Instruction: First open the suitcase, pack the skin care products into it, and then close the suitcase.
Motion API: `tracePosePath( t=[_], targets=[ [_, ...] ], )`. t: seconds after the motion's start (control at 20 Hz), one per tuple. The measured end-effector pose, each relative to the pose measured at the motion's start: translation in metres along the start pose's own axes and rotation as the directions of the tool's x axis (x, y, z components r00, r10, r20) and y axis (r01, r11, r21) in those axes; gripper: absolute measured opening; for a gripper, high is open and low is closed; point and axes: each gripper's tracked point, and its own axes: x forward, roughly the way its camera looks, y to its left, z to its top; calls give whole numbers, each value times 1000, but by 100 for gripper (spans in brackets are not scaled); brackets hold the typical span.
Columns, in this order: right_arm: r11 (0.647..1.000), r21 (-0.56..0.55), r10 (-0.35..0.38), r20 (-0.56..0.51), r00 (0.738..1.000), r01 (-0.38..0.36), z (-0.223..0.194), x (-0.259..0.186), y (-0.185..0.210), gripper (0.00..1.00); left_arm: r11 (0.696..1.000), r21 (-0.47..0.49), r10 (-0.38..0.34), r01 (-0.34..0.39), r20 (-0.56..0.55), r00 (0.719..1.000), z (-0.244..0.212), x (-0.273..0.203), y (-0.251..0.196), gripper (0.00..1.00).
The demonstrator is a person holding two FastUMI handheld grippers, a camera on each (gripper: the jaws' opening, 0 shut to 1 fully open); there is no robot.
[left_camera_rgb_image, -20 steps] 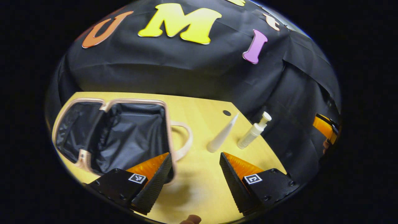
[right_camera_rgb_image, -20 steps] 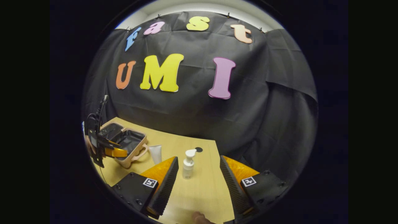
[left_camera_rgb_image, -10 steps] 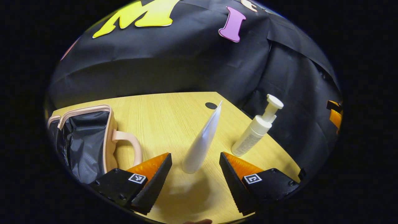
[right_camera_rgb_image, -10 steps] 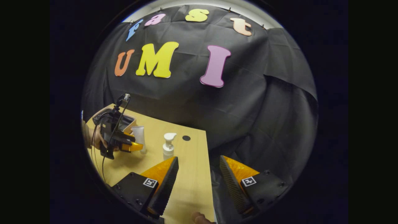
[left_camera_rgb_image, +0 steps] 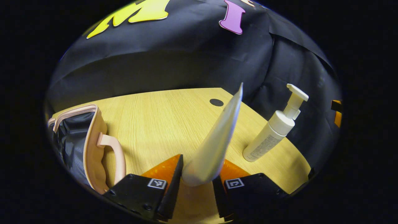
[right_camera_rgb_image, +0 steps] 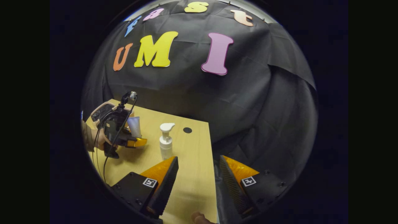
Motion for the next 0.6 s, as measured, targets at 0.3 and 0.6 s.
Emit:
tracePosePath(
  t=[0.3, 0.6],
  targets=[
    [987, 71, 148, -29, 989, -146, -6, 36, 46, 79, 999, 3, 50, -50, -25, 998, -2, -9, 1, 34],
    [965, 105, 244, -32, 969, -239, -5, 90, 89, 80, 978, -114, 175, -174, 5, 985, 6, -67, 9, 31]
  ],
)
